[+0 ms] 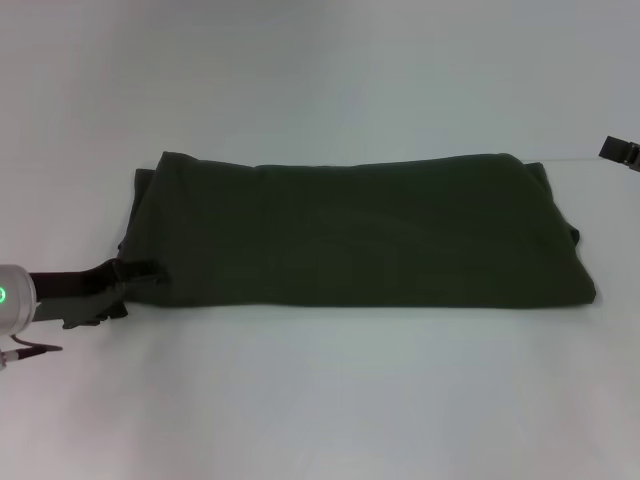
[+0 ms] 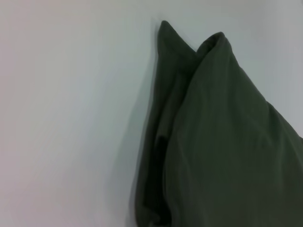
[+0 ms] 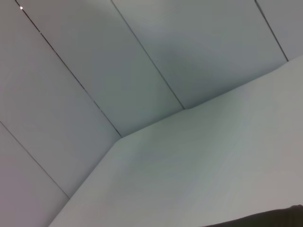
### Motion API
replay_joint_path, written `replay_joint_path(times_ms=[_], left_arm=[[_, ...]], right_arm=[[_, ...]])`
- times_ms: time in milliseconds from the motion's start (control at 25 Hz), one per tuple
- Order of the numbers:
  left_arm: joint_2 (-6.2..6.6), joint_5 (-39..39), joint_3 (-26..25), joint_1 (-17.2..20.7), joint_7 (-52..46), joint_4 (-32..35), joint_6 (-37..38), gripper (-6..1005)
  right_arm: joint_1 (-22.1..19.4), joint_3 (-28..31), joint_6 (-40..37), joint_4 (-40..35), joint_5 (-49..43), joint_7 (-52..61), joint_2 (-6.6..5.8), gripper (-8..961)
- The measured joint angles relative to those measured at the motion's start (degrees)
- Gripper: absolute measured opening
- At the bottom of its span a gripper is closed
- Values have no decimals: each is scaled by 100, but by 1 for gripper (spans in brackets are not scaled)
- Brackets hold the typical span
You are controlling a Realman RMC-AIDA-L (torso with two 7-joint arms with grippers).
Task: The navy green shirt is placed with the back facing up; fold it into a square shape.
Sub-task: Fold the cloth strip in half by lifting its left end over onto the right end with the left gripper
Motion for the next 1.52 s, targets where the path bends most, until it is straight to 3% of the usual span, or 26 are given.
replay_joint_path(times_ms=[880,1520], left_arm=[[69,-21,101,-266,194,-126,-435,886],[10,24,151,-25,205,-110,-253,886]], right_arm=[[27,0,-8,2,-1,7,0,914],[57,-5,20,16,-2,7,0,911]])
